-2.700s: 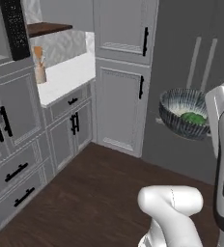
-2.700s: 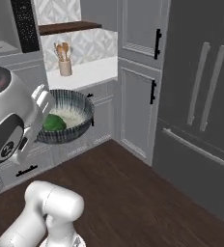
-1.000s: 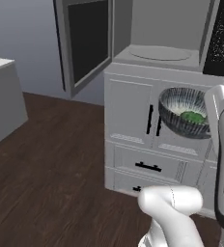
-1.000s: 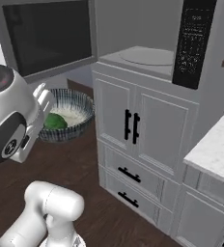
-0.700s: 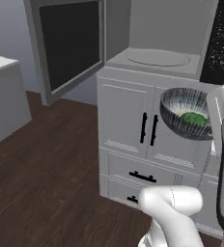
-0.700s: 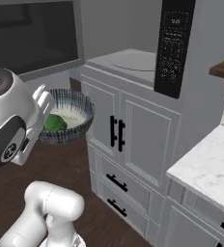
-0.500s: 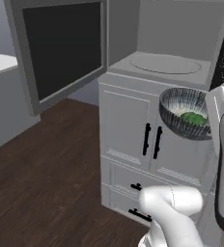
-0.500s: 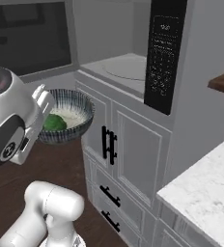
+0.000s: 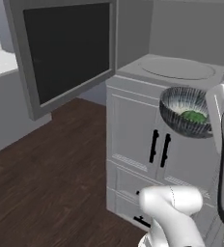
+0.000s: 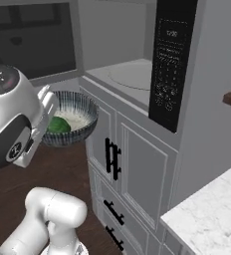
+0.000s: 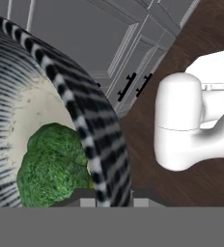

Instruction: Pick the broccoli from the sink and place it in the bowl. Then pick the bowl and place it in the microwave. Then close the microwave door and press the start button.

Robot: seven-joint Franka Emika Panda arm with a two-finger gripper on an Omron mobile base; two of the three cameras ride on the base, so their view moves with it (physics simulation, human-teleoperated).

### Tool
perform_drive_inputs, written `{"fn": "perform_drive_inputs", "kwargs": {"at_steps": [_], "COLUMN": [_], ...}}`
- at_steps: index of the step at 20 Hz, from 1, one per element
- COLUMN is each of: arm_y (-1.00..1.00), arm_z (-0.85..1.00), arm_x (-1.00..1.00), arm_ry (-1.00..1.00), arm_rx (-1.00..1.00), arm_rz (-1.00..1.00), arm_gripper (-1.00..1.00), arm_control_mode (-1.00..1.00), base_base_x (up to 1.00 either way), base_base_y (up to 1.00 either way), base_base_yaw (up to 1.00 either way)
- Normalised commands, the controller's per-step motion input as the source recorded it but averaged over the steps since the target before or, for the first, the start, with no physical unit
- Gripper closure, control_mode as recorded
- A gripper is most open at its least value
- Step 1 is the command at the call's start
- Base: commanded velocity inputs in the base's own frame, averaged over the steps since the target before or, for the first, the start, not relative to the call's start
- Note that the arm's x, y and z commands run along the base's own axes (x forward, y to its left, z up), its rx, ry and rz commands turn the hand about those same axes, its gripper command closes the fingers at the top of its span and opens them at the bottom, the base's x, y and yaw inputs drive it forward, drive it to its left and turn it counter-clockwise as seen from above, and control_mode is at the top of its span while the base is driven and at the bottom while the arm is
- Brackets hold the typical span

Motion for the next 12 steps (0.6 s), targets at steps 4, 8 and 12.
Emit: {"fn": "perform_drive_inputs", "kwargs": {"at_steps": [4,8,12], "arm_y": [0.00,0.00,0.00], "arm_z": [0.00,0.00,0.00], "arm_x": [0.00,0.00,0.00], "arm_ry": [0.00,0.00,0.00], "arm_rx": [0.00,0.00,0.00], "arm_rz": [0.00,0.00,0.00], "arm_gripper": [1.00,1.00,1.00], "arm_control_mode": [1.00,1.00,1.00], "base_base_x": [-0.02,0.09,0.13], "base_base_y": [0.48,0.13,0.00], "base_base_yaw": [0.25,0.14,0.25]}}
